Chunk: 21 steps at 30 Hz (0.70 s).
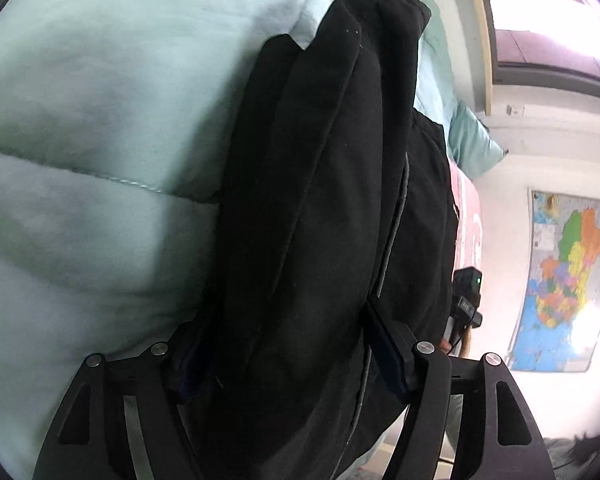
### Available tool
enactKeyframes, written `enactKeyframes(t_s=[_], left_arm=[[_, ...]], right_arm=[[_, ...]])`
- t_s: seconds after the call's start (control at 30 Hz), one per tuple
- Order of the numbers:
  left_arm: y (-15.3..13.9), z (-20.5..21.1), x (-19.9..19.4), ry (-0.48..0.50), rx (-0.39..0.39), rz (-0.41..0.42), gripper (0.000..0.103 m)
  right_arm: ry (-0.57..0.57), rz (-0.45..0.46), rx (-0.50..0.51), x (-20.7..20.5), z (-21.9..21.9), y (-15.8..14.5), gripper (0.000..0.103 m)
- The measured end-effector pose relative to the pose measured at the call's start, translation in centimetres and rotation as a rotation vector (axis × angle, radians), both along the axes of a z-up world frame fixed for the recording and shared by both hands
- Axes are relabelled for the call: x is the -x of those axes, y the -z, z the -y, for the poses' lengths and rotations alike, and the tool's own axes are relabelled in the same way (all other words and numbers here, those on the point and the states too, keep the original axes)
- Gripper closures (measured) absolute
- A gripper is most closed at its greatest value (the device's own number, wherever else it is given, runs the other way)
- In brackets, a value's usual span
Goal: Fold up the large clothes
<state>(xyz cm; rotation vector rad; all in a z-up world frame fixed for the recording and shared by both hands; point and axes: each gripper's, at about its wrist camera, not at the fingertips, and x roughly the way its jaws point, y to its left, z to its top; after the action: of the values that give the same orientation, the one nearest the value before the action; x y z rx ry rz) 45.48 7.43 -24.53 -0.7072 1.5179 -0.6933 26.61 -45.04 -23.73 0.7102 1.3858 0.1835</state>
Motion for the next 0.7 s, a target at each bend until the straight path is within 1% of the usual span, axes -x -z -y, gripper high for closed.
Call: enactKeyframes(t_s=[0.03, 0.07, 0.1, 0.13, 0.17, 0.2, 0.27, 0.3, 0.37, 0.4, 0.47, 0.53, 0.57, 0.6, 0.63, 0.67, 0.7], left_arm=[[0.2, 0.3, 0.1, -0.002, 0.010, -0.002, 0.031], [0.2, 0.3, 0.0, -0.005, 0.019, -0.002, 0.034], [0.0, 0.4, 0.1, -0.005, 0.035, 0.010, 0.040], [-0.5, 0.4, 0.2, 0.003, 0.047, 0.027, 0.046], [-1.2, 0.3, 0.5, 0.016, 0.060, 0.046, 0.049], [-1.8, 0.3, 0.7, 0.024, 0.070, 0.058, 0.050], [-2.1, 0.8, 0.8, 0.032, 0.075, 0.063, 0.050], [-1.8, 0.9, 0.6, 0.036, 0.065, 0.054, 0.050], [-0.8, 1.5, 0.1, 0.034, 0.055, 0.021, 0.044], [-0.2, 1.6, -0.8, 0.030, 0.061, 0.006, 0.043], [0.5, 2.5, -1.0, 0.018, 0.074, -0.024, 0.037], [0.2, 2.4, -0.7, -0.005, 0.060, -0.032, 0.037], [-0.3, 2.8, -0.5, -0.015, 0.039, -0.015, 0.037], [-1.0, 3.0, -0.1, -0.018, 0.021, 0.012, 0.040], [-1.8, 2.9, 0.3, -0.021, 0.003, 0.040, 0.050], [-2.7, 3.0, 0.8, -0.029, -0.015, 0.069, 0.057], [-3.5, 3.1, 1.3, -0.040, -0.025, 0.089, 0.059]], right_arm=[[-0.001, 0.009, -0.026, 0.0, -0.1, 0.1, 0.007], [-0.012, 0.025, -0.055, 0.0, -0.3, 0.1, 0.016], [-0.017, 0.035, -0.061, 0.2, -0.4, -0.1, 0.023], [-0.026, 0.045, -0.055, 0.3, -0.5, -0.4, 0.025], [-0.040, 0.057, -0.051, 0.6, -0.5, -0.8, 0.030], [-0.046, 0.063, -0.051, 0.7, -0.5, -1.0, 0.034], [-0.057, 0.062, -0.055, 0.9, -0.4, -0.7, 0.034], [-0.058, 0.058, -0.061, 0.9, 0.0, -0.5, 0.032], [-0.054, 0.043, -0.092, 0.0, -0.1, 0.4, 0.026], [-0.053, 0.034, -0.112, -0.3, -0.2, 0.9, 0.021], [-0.048, 0.026, -0.123, -0.4, -0.5, 1.7, 0.019], [-0.051, 0.037, -0.113, -0.2, -0.7, 1.4, 0.019], [-0.062, 0.057, -0.107, 0.1, -0.8, 0.9, 0.026], [-0.068, 0.070, -0.099, 0.8, -0.9, 0.1, 0.038], [-0.077, 0.092, -0.085, 1.3, -1.1, -0.7, 0.044], [-0.082, 0.115, -0.062, 1.9, -1.2, -1.8, 0.054], [-0.084, 0.130, -0.044, 1.9, -1.3, -2.3, 0.059]])
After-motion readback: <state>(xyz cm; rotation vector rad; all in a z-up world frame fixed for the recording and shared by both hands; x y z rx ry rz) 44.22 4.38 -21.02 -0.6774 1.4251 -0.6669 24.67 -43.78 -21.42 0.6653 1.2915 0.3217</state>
